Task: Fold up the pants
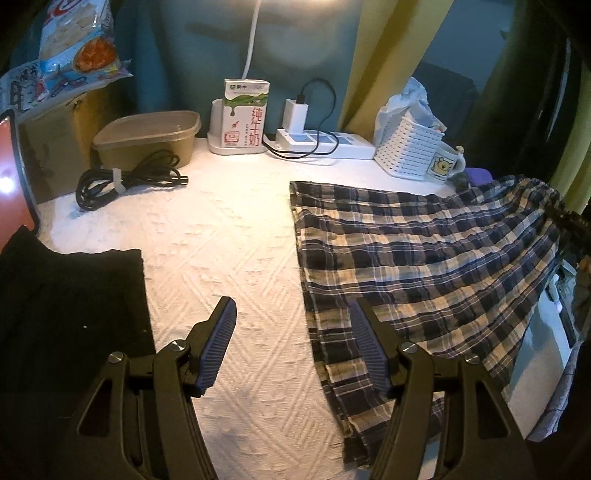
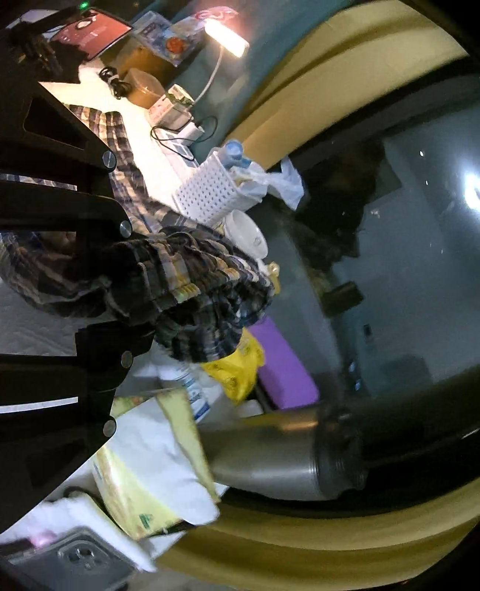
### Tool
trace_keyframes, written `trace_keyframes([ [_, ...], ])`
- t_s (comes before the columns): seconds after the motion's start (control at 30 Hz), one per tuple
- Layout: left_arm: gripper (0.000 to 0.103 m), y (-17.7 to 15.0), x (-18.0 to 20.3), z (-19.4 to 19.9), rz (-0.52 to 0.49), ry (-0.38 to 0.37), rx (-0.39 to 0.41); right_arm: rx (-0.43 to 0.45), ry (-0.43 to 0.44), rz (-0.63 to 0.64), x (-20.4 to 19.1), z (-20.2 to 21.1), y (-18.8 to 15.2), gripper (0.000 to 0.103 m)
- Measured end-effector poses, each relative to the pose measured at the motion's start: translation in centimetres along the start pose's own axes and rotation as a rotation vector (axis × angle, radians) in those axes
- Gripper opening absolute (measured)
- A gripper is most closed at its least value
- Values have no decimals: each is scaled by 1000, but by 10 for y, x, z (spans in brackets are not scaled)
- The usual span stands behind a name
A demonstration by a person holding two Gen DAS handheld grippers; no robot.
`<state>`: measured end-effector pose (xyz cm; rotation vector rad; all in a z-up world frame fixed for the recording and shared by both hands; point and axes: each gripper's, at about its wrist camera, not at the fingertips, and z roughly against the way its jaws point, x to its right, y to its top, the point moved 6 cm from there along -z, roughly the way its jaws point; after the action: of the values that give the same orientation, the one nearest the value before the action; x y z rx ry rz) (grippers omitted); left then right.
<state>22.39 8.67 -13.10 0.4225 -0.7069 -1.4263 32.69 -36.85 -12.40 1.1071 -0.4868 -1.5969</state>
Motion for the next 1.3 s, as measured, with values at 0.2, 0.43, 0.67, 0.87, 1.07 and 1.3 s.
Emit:
trace_keyframes([
  [0.2, 64, -2, -2, 7, 4, -50, 21, 17, 33, 87, -47, 14, 2, 24],
  [0.43, 83, -5, -18, 13, 64, -115, 67, 6, 80, 234, -126, 19, 0, 24],
  [0.67, 83, 1, -43, 24, 108, -144, 131, -44, 88, 386, -198, 3, -27, 24],
  [0.87, 83, 7, -71, 33, 133, -142, 157, -143, 109, 467, -253, -28, -71, 24],
  [1.07, 83, 8, -97, 45, 152, -118, 176, -291, 158, 545, -302, -68, -141, 24],
  [1.3, 83, -1, -104, 54, 161, -97, 180, -437, 195, 554, -318, -95, -194, 31],
])
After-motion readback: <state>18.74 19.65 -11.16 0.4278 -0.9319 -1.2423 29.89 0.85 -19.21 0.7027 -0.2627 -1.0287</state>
